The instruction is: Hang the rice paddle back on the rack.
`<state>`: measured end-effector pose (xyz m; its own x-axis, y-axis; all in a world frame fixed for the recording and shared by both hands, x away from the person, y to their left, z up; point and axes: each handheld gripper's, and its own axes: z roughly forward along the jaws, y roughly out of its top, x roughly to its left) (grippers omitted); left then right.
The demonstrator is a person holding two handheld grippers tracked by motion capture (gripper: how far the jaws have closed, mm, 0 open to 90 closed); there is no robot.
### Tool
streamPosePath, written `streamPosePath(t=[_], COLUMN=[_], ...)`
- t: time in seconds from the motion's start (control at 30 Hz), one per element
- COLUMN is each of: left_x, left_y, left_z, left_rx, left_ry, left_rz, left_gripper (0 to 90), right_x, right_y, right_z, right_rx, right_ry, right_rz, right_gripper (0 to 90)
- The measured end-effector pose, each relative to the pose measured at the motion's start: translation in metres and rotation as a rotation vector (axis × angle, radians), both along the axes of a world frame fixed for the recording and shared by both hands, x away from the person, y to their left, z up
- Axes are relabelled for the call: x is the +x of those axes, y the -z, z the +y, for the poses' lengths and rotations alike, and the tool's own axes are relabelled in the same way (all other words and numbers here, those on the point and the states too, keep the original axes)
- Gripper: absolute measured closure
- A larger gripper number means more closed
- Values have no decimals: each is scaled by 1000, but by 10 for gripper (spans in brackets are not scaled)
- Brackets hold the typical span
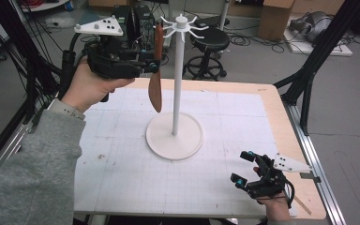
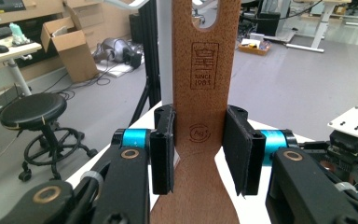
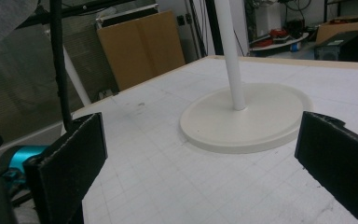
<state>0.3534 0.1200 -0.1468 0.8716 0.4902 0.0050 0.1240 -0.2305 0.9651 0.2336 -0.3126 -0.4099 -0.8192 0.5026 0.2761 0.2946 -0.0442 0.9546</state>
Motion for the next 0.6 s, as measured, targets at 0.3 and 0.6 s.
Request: streamPosePath(t=[0.3,0.6], left_x=[-5,-3], left_y=[-2,-2], left_z=[0,-5], left_rx=[5,10], left_ry=[1,0], left_rz=[-7,-6], left_gripper=[650,649], right_x=[0,1], right_y=[0,0], right_z=[1,1], right_rx=[-2,-2], right_ry=[-4,-3], right_rz=[2,1], right_gripper=[11,11])
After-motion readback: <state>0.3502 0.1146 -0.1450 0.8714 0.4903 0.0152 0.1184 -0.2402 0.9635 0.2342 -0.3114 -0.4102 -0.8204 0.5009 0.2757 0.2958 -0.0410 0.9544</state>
